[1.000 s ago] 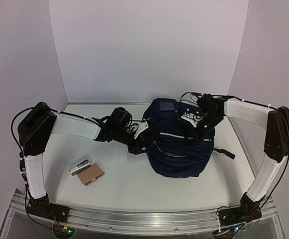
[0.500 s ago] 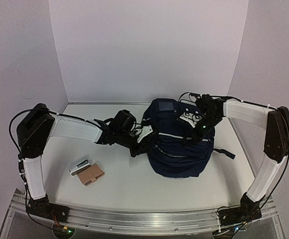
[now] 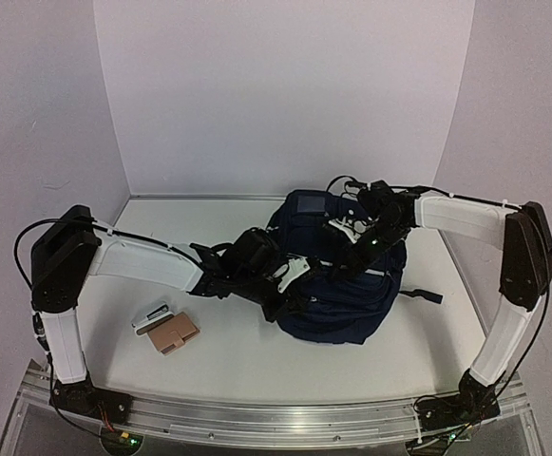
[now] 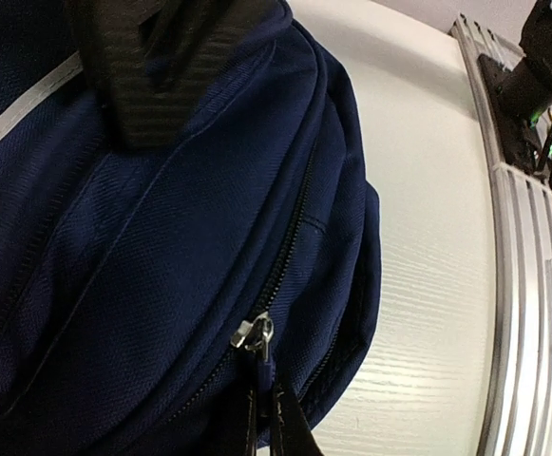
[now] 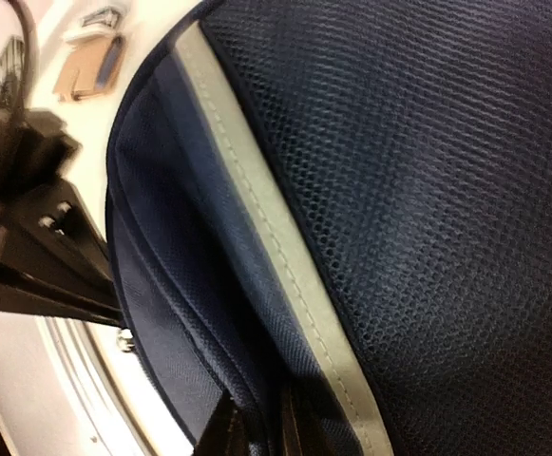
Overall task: Pack the student bag
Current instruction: Zip the student bag at the center of the board.
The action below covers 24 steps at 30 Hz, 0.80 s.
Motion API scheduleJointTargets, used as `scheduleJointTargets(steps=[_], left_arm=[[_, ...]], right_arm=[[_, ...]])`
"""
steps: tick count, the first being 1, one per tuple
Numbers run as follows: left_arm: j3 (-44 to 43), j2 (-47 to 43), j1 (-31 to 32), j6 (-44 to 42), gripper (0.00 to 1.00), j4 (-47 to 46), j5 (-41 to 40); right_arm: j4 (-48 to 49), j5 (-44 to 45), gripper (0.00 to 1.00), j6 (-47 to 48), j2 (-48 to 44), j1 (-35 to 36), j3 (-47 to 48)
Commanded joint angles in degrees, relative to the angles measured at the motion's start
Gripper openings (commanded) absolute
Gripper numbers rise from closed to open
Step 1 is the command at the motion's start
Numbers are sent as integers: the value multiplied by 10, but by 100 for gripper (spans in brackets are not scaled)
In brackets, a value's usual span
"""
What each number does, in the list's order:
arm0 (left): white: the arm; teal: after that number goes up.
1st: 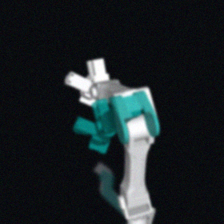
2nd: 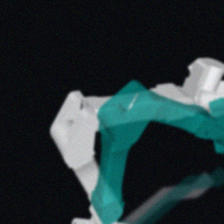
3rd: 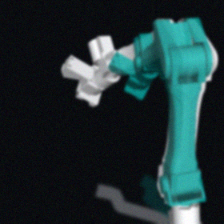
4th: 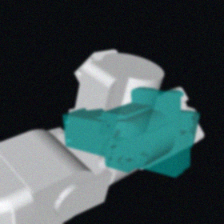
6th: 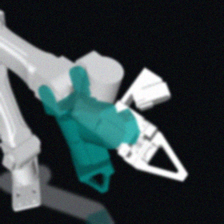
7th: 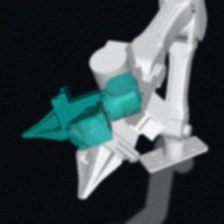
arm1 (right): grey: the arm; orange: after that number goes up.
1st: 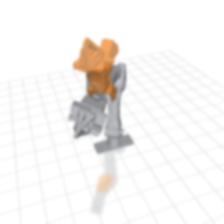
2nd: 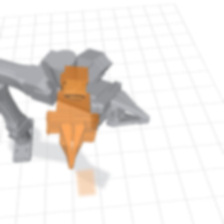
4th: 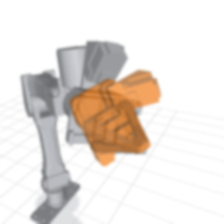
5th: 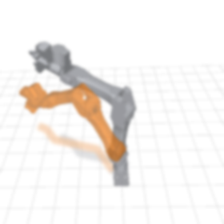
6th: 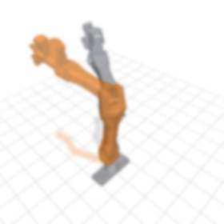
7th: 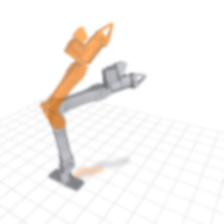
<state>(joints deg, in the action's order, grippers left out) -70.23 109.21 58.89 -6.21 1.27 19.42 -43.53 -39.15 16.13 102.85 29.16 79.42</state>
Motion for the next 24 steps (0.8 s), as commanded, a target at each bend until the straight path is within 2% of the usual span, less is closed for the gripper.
scheduleJointTargets(steps=[1,3,6,11,16,20,24], left_arm=[[32,-58,-52,90,0,-55,6],[27,-59,-77,97,0,-42,3],[27,-58,-109,105,0,-33,8],[17,-62,-131,82,0,-8,11],[12,-69,-131,63,0,17,30],[13,-72,-122,60,0,21,41],[9,-63,-102,40,0,31,33]], right_arm=[[22,-72,56,-63,-28,-60,19],[4,-67,73,-57,-58,-90,17],[-40,-30,83,-22,-94,-117,5],[-125,7,82,52,-85,-140,-29],[-130,-31,75,91,-37,-141,-77],[-74,-106,77,55,8,-138,-77],[42,-128,78,-32,13,-129,-90]])
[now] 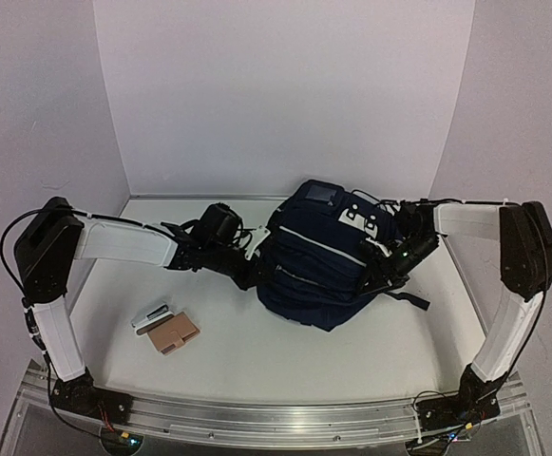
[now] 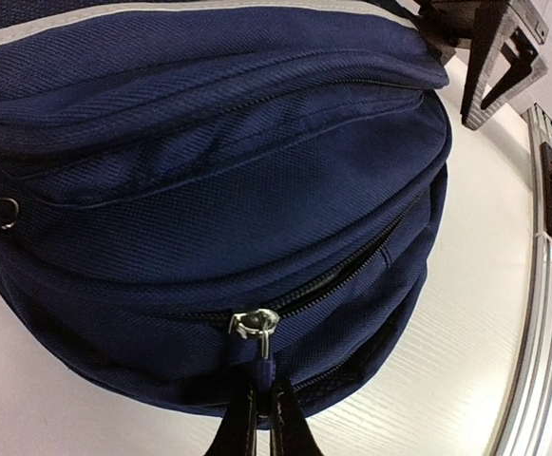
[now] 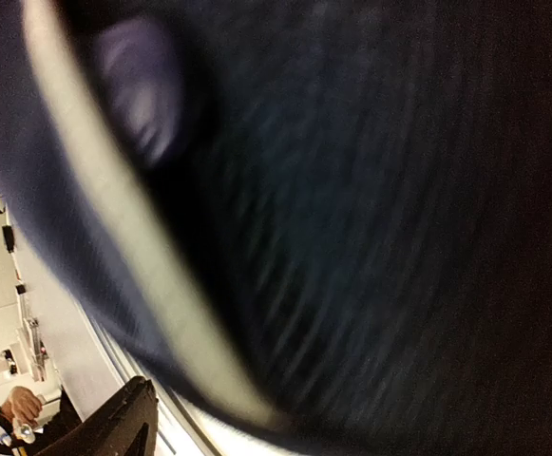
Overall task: Pack the student bag
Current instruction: Zip the student bag at the center of the board.
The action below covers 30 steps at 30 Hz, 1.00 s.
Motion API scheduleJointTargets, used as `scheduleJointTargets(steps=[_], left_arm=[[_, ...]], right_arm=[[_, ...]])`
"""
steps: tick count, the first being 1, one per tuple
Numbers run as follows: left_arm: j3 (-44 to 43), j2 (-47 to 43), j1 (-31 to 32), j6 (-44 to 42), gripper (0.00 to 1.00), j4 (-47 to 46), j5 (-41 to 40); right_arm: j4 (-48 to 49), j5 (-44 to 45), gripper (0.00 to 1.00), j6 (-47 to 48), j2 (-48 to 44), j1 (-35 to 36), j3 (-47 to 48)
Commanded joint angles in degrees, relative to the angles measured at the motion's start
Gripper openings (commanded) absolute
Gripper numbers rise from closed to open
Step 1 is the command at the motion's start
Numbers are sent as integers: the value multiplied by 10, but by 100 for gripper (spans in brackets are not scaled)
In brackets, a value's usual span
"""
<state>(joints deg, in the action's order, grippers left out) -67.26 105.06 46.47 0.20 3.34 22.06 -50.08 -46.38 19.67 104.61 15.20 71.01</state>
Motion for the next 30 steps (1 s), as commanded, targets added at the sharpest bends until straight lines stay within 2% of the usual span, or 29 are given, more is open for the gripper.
scheduleJointTargets(steps=[1,4,6,9,13,16,20,23,27,30], left_arm=[[-21,-20,26,-24,0,10,6],[-31,-13,48,-31,0,16,-2],[-44,-9,66,-37,0,24,-11],[-66,2,91,-37,0,32,-20],[-83,22,116,-14,0,15,-11],[-82,36,116,12,0,-10,-5],[-43,19,97,31,0,-31,-16],[-4,-9,65,57,0,-50,-8],[29,-42,48,58,0,-59,-14],[23,-43,47,45,0,-42,-13]], right_arm=[[135,-62,77,-89,-7,12,-13],[211,-70,67,-149,-18,31,-28],[258,-62,54,-183,-24,56,-35],[321,-49,39,-238,-22,96,-39],[403,-33,34,-301,-11,148,-31],[450,-32,37,-340,-10,172,-16],[445,-34,57,-336,-46,166,-15],[384,-27,66,-287,-84,147,-29],[274,-9,69,-192,-107,101,-39],[243,-2,66,-157,-109,76,-54]])
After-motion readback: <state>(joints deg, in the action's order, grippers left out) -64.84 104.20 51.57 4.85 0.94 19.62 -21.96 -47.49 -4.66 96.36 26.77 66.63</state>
